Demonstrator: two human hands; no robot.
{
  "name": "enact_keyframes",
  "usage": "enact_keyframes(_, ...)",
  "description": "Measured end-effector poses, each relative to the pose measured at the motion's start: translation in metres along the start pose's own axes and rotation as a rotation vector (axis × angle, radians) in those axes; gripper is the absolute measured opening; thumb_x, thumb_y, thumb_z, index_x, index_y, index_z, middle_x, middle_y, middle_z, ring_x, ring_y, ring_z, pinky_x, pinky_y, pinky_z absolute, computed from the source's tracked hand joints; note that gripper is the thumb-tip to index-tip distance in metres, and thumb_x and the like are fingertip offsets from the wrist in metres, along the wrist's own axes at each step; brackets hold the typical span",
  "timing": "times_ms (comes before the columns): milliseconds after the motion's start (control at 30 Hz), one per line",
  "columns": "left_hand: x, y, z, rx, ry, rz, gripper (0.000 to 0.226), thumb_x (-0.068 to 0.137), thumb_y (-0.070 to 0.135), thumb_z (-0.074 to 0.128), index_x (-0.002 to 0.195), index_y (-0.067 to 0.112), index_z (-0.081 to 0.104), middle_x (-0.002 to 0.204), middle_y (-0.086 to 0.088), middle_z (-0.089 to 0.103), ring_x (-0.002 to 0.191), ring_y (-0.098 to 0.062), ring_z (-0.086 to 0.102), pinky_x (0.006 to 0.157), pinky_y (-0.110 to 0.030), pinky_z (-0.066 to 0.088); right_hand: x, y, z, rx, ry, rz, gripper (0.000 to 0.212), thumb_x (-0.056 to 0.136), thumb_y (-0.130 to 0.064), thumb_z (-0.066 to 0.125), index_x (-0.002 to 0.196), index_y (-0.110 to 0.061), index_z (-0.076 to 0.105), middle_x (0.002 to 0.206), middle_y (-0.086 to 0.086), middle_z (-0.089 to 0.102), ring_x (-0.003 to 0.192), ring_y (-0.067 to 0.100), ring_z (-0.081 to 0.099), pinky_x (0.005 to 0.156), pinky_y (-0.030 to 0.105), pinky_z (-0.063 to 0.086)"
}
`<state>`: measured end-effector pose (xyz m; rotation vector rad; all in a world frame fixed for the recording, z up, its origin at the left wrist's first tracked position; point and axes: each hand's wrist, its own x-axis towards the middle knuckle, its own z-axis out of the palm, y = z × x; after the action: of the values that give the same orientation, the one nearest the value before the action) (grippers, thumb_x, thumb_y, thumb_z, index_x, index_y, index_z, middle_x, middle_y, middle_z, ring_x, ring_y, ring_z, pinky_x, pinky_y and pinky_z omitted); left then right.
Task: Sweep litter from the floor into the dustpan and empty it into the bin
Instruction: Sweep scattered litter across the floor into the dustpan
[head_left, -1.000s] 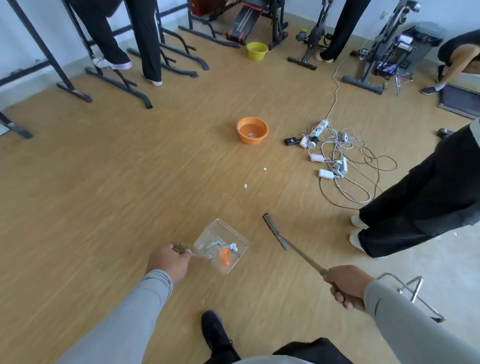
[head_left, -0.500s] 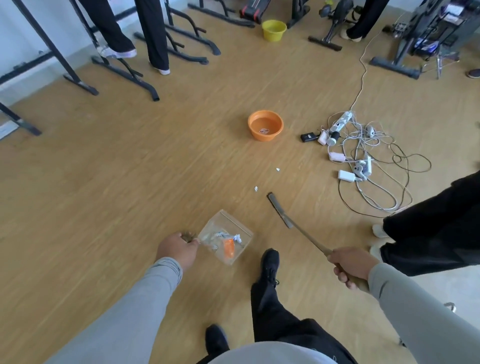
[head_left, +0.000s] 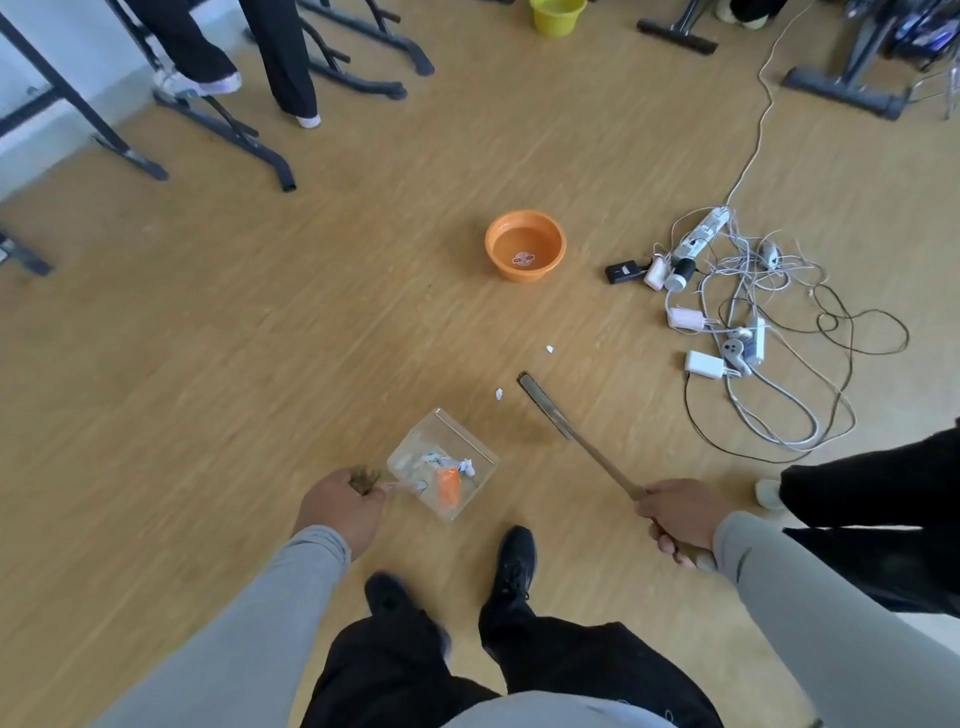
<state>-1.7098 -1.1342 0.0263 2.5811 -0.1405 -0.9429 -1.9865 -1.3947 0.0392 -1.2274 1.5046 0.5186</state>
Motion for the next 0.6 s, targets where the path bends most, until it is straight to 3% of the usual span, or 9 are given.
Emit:
enact_keyframes(67,0.011,0.015,0.006,0.007,-0.002,-0.016,0.02,0.094,0.034,0.064,0.111,0.026,0.059,0.089,0.013,0.057,0.084,-0.018,0.056,0.079,-0.029,0.043,0.011,-0.009,-0.007,-0.021,-0.006,-0.007,0.007,0.094,-0.01,0.054,0.094,-0.014,0.059,0.064,0.013,0.054,0.042,0.02,0.043,0.044,0.022,0.032)
enact_keyframes(233,0.046,0.036,0.022,0.01,-0.026,-0.026,0.027,0.092,0.034,0.065,0.116,0.022,0.066,0.113,0.004,0.069,0.099,-0.023,0.063,0.091,-0.033,0.049,0.029,-0.037,-0.017,-0.064,-0.02,-0.011,0.011,0.095,-0.01,0.054,0.09,-0.019,0.057,0.066,0.013,0.054,0.042,0.02,0.044,0.044,0.022,0.033)
enact_keyframes(433,0.078,0.044,0.043,0.023,-0.046,-0.056,0.015,0.091,0.032,0.061,0.104,0.024,0.064,0.098,0.001,0.068,0.088,-0.026,0.066,0.085,-0.039,0.055,0.048,-0.061,-0.018,-0.121,-0.027,-0.036,0.027,0.096,-0.009,0.052,0.122,-0.019,0.053,0.07,0.014,0.055,0.044,0.02,0.045,0.042,0.023,0.035)
enact_keyframes(600,0.102,0.066,0.043,0.035,-0.039,-0.058,0.01,0.093,0.029,0.061,0.099,0.022,0.059,0.086,0.007,0.061,0.083,-0.023,0.061,0.08,-0.034,0.051,0.05,-0.081,-0.019,-0.183,-0.04,-0.058,0.024,0.097,-0.01,0.052,0.12,-0.015,0.054,0.073,0.014,0.055,0.048,0.02,0.045,0.043,0.025,0.036)
